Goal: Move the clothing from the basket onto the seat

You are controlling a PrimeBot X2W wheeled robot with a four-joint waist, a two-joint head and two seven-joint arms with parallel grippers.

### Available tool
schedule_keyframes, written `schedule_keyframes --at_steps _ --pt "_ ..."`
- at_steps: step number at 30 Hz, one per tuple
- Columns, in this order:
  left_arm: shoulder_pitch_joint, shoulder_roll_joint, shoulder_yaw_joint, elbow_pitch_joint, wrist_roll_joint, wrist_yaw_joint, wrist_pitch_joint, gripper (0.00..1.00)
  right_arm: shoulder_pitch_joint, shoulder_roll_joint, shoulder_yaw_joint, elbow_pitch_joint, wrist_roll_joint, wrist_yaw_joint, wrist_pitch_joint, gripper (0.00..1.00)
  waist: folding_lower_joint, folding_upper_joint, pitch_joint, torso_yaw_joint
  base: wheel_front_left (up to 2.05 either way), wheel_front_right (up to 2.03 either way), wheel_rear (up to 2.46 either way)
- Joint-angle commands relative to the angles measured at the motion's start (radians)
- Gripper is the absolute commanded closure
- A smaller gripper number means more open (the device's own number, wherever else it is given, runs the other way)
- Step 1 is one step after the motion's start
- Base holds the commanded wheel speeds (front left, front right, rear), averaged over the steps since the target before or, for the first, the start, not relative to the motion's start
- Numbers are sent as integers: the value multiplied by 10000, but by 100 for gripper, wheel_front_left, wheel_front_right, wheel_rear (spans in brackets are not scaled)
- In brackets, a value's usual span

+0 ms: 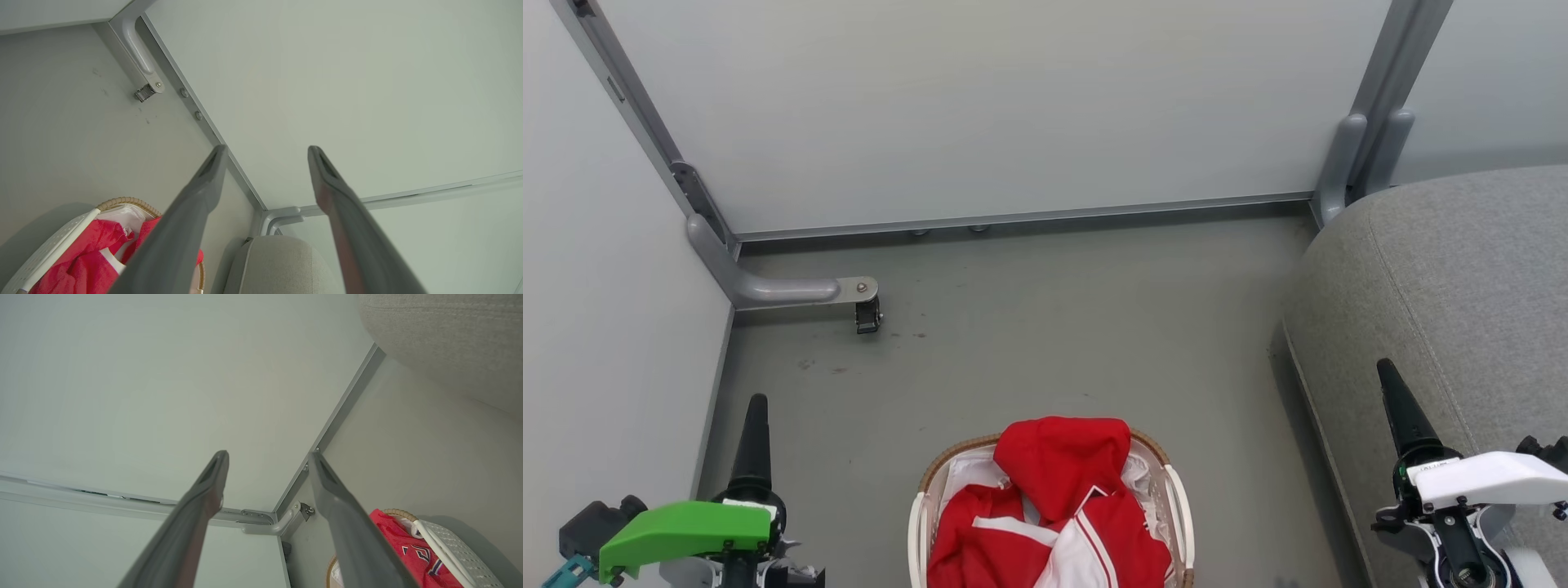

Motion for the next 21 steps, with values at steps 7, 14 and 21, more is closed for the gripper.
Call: schedule_keyframes --at_steps 7,14,21 --pt "-203 132 -105 -328 1791 -10 -344 0 -173 -233 224 -391 -1477 3 -362 0 0 0 10 17 0 0 0" --pt "-229 225 -272 -250 3114 -12 -610 0 -181 -326 380 -562 -2644 3 -626 0 0 0 35 26 0 0 0" --pt "-251 295 -431 -183 4250 8 -846 0 -117 -434 567 -559 -3709 4 -867 0 0 0 46 40 0 0 0"
